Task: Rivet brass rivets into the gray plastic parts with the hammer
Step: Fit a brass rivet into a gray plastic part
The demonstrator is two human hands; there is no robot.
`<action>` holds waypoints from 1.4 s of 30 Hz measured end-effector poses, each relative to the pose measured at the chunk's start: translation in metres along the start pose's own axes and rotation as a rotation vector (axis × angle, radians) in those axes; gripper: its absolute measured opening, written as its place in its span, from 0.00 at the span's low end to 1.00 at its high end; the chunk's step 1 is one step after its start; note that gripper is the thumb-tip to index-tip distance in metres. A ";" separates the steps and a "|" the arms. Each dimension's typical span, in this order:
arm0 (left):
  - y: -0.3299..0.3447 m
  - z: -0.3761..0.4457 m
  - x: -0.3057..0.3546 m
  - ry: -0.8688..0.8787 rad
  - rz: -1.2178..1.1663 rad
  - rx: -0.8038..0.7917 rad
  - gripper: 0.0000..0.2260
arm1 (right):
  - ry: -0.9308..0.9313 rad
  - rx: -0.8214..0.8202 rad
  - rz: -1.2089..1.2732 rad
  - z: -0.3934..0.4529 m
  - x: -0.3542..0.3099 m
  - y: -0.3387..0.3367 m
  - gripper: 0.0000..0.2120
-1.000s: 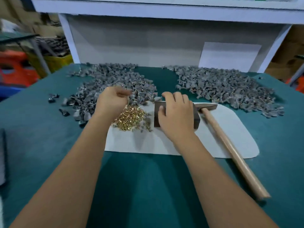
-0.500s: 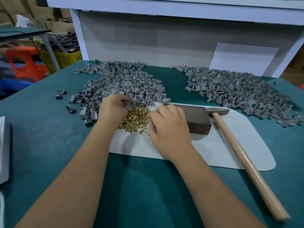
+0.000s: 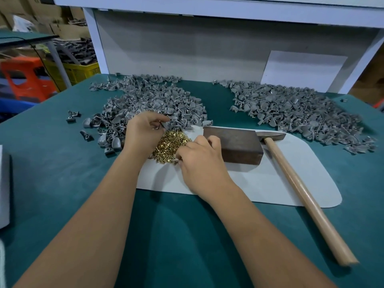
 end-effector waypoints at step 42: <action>0.086 -0.034 0.068 0.133 -0.203 -0.229 0.14 | 0.636 0.470 0.941 -0.023 0.117 -0.022 0.09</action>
Point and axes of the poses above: each hand's wrist, its own z-axis towards the middle knuckle, its own y-axis out of the palm, x = y × z, the point moved 5 cm from there along z, towards the middle knuckle, and after that the axes turned 10 degrees about -z, right-handed, at the moved point
